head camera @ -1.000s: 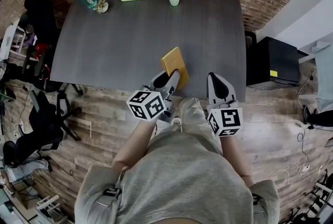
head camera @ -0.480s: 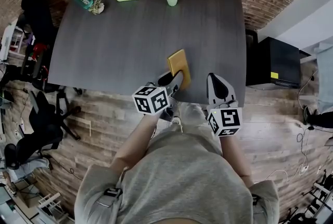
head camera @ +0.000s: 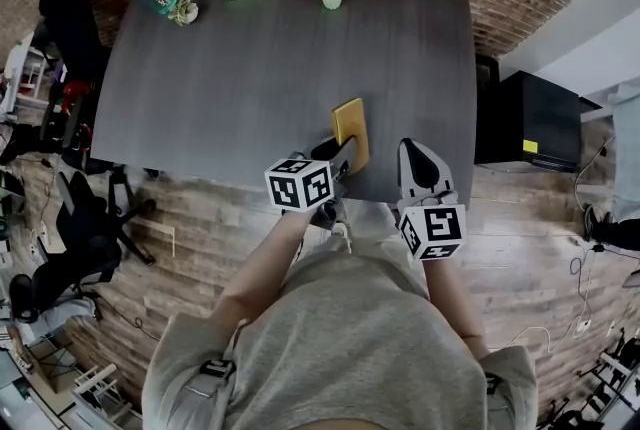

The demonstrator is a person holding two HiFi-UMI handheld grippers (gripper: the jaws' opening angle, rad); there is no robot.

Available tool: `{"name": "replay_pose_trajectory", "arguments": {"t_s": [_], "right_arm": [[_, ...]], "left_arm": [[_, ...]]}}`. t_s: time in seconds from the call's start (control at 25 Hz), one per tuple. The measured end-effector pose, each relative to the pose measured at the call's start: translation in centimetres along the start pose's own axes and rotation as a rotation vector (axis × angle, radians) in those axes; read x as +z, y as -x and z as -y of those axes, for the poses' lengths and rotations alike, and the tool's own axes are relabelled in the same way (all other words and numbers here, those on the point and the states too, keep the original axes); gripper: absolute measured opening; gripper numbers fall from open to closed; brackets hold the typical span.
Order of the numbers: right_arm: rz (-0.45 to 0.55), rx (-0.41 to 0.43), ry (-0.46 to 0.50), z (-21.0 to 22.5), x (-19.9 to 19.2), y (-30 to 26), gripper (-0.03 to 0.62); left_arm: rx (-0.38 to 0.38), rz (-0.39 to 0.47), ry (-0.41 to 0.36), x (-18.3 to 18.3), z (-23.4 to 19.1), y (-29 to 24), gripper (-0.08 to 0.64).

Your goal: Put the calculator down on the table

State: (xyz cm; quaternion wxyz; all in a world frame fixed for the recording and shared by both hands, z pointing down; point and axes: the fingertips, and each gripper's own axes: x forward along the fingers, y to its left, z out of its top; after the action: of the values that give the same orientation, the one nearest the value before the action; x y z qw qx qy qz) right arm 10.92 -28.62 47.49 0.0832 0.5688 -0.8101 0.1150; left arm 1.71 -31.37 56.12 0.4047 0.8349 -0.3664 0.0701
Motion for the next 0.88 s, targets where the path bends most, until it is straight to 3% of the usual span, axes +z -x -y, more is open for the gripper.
{"name": "replay_pose_trajectory", "arguments": {"t_s": [0.44, 0.88], "right_arm": [[-0.008, 0.006, -0.001, 0.5, -0.2, -0.5, 0.003], [-0.015, 0.011, -0.004, 0.3, -0.5, -0.6, 0.003]], "left_arm": [[0.026, -0.071, -0.01, -1.3, -0.7, -1.7, 0.087], [0.049, -0.085, 0.042, -1.0, -2.0, -2.4, 0.095]]}}
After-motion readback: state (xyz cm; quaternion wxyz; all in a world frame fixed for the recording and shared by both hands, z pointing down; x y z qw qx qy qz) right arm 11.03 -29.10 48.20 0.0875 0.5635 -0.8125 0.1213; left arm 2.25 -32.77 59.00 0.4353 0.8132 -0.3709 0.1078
